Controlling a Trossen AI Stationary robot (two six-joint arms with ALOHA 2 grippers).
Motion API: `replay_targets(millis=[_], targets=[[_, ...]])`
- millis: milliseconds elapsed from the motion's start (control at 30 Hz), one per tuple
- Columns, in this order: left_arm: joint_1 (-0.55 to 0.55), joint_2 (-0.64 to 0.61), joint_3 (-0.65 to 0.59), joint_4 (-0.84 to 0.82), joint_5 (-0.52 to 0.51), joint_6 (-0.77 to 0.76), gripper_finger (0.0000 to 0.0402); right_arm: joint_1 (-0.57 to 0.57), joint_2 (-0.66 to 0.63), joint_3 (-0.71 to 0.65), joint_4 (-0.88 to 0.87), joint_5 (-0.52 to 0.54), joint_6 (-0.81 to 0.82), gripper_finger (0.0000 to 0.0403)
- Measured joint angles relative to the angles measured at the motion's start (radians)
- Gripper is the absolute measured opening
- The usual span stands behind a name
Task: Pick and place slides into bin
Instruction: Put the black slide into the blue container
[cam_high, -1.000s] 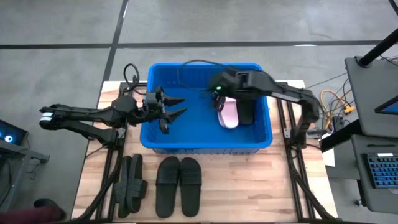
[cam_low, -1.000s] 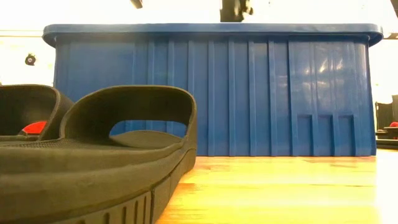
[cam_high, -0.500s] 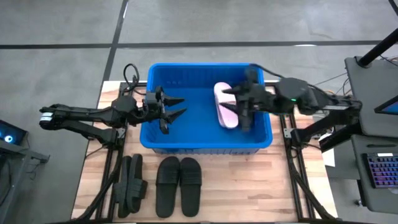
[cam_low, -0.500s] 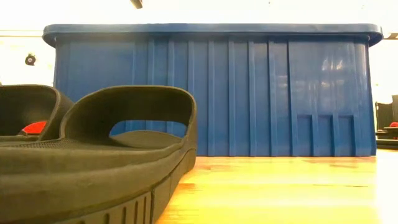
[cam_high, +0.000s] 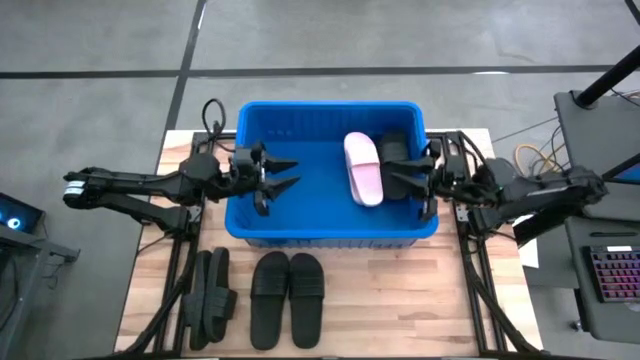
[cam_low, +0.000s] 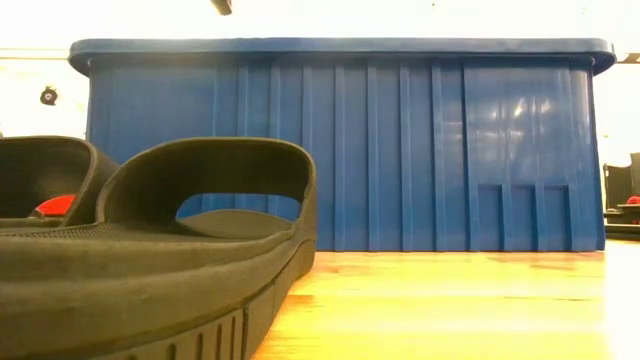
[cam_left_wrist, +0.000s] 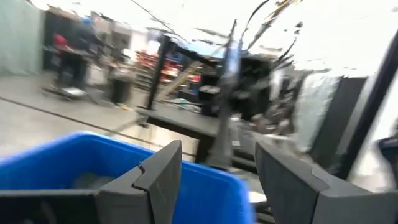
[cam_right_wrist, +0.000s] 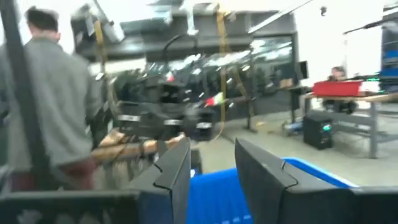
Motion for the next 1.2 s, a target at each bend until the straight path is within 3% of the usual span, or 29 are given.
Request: replay_targets(millis=[200, 300, 433, 700, 933, 1200], targets=[[-0.002, 0.009, 0.002, 0.061, 0.177, -0.125, 0.0190, 0.000, -0.029, -0.207, 0.225, 0.080, 0.106, 0.0105], [-0.018, 0.028, 0.033, 0.063, 0.253, -0.139, 0.0190, 0.000, -0.030, -0.236, 0.229, 0.078, 0.193, 0.0100], [-0.089, 0.067, 0.118, 0.009, 0.273, -0.088, 0.0190, 0.000, -0.028, -0.251, 0.225, 0.069, 0.245, 0.0094], [-0.220, 0.198, 0.370, -0.400, 0.196, -0.021, 0.0190, 0.000, -0.031, -0.220, 0.226, 0.066, 0.217, 0.0083], [-0.304, 0.284, 0.518, -0.844, 0.228, -0.282, 0.0190, 0.000, -0.031, -0.195, 0.224, 0.067, 0.126, 0.0073], [-0.465, 0.341, 0.537, -1.084, 0.225, -0.498, 0.0190, 0.000, -0.029, -0.194, 0.220, 0.067, 0.107, 0.0073]])
